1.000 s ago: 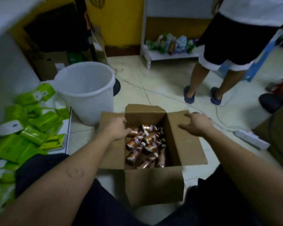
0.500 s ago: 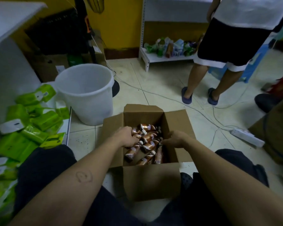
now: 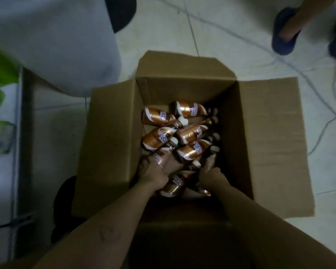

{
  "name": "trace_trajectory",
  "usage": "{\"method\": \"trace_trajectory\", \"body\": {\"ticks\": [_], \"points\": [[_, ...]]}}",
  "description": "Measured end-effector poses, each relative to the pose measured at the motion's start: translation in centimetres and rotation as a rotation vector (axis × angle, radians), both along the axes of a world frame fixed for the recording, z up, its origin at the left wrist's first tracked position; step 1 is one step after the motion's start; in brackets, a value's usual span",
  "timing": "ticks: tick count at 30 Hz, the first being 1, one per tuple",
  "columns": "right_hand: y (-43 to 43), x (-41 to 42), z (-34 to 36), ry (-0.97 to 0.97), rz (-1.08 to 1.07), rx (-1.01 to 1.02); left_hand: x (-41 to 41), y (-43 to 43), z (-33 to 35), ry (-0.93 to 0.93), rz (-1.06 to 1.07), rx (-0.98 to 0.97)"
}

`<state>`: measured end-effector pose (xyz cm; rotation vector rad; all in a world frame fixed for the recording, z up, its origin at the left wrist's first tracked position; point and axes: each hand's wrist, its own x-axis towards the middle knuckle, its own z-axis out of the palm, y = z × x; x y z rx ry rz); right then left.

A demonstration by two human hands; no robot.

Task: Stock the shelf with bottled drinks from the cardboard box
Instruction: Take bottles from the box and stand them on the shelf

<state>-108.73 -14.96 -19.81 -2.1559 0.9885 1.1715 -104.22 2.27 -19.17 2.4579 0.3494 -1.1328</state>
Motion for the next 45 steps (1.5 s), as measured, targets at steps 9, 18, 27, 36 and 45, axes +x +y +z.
{"method": "trace_trajectory", "body": {"ticks": [9, 18, 27, 36, 45], "points": [[1.1, 0.0, 1.7, -0.085, -0.473, -0.060, -0.2, 0.8, 2.3, 0.023, 0.099, -0.076], [8.4, -2.7, 23.6, -0.681, -0.291, 0.237, -5.6, 7.1, 24.0, -0.402, 0.552, -0.575], [20.0, -5.7, 48.2, -1.251, 0.141, 0.530, -11.1, 18.4, 47.1, -1.115, 0.556, -0.704], [25.9, -6.0, 62.6, -1.627, 0.360, 0.672, -14.5, 27.4, 62.9, -1.399, 0.280, -0.442], [36.7, -4.2, 63.0, -1.593, 0.578, 0.829, -18.3, 35.8, 63.3, -1.396, 0.486, -0.118]]}}
